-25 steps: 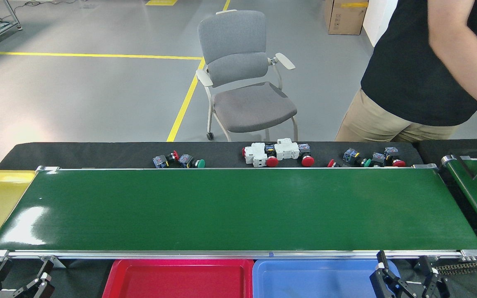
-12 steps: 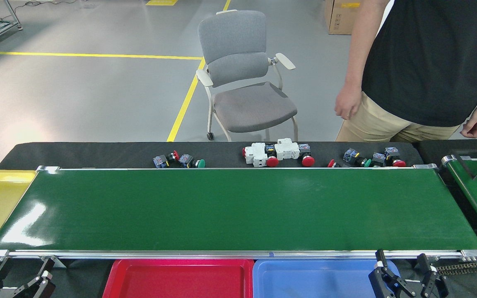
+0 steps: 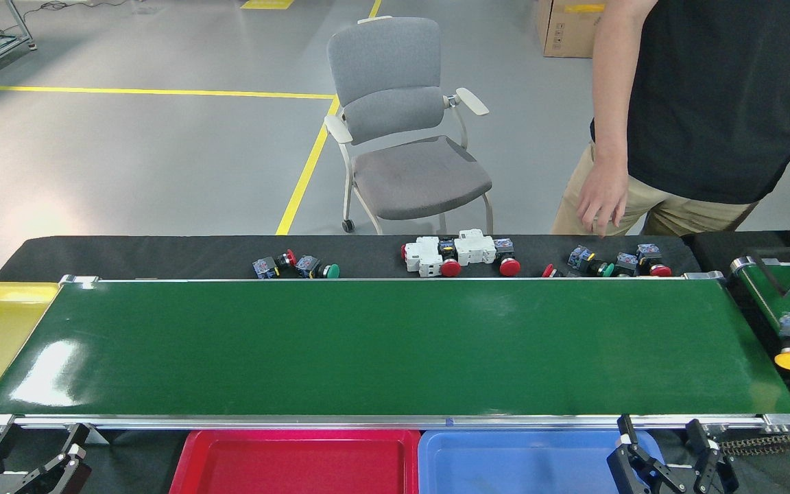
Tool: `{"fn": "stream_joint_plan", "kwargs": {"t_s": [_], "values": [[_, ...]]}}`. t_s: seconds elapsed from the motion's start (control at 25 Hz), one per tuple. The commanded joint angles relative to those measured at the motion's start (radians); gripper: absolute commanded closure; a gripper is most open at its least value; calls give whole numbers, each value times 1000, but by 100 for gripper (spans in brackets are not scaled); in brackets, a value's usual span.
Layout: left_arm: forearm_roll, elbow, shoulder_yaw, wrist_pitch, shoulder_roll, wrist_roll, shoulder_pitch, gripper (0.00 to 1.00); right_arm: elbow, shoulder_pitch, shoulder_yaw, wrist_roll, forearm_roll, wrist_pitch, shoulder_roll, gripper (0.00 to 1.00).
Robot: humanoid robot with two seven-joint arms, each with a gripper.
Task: Pick switch part from conveyor to tray
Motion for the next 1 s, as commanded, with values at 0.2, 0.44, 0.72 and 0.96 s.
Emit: {"fn": "stream_joint_plan", "kwargs": {"t_s": [0.2,0.44,0.72,0.96], "values": [[6,-9,-1,-4,7,7,-6,0,-14,-3,-5,-3,-1,2,1,0],[6,-9,-1,-4,9,8,-6,0,-11,-4,-5,-1,-1,2,1,0],[5,-12,-4,-4,6,8,-6,0,41,-42,-13,66,-2,8,-2,0],[5,-12,-8,-4,4,8,-4,0,106,-176,-14,158,-4,101,-25,0]]}}
